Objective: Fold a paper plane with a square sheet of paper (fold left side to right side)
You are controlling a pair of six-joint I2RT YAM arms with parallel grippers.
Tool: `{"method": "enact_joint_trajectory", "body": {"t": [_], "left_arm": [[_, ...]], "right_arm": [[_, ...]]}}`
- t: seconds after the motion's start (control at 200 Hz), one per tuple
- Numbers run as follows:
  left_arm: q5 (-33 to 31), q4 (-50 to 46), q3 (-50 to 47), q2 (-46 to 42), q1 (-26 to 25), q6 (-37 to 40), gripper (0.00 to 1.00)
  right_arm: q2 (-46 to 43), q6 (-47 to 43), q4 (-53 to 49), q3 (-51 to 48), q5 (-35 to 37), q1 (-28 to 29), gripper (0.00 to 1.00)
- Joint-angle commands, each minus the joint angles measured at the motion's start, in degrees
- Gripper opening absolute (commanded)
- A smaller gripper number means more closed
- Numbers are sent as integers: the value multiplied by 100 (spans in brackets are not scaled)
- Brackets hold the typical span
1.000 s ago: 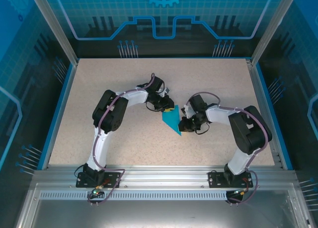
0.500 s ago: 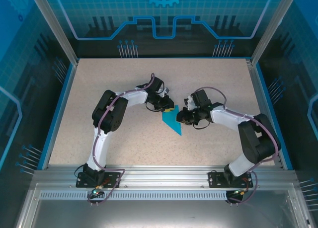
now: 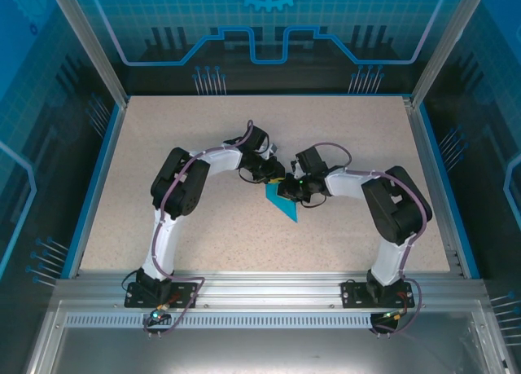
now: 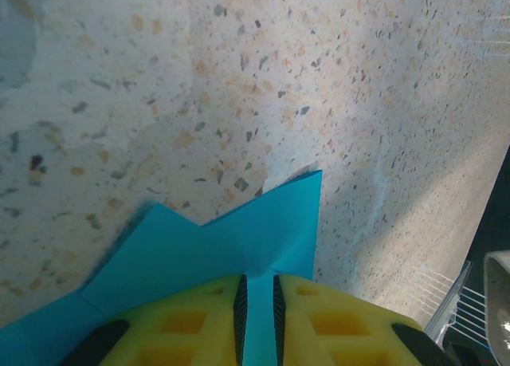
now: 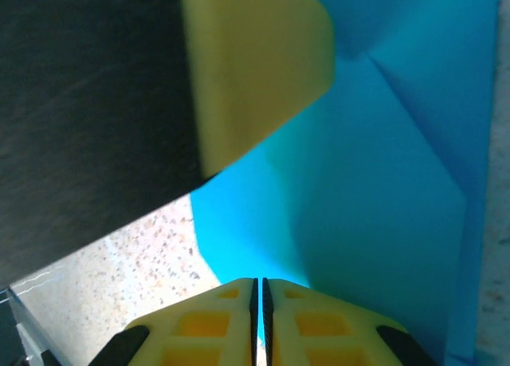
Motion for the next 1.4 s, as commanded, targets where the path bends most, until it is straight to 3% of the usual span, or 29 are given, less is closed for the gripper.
{"method": "enact_joint_trajectory", "body": {"t": [0.0,0.365,1.395], "left_arm": [[-524,-420,-96,256,-16,5,21],[-620,-570,26,387,-9,35,20],[-779,-710,71,427,53,43,19]], "right_arm": [[200,66,-253,92,273,62,13],[-38,-181,-1053,-168,396,64,13],[-697,-1293,-2115,-1248,94,176,13]]}}
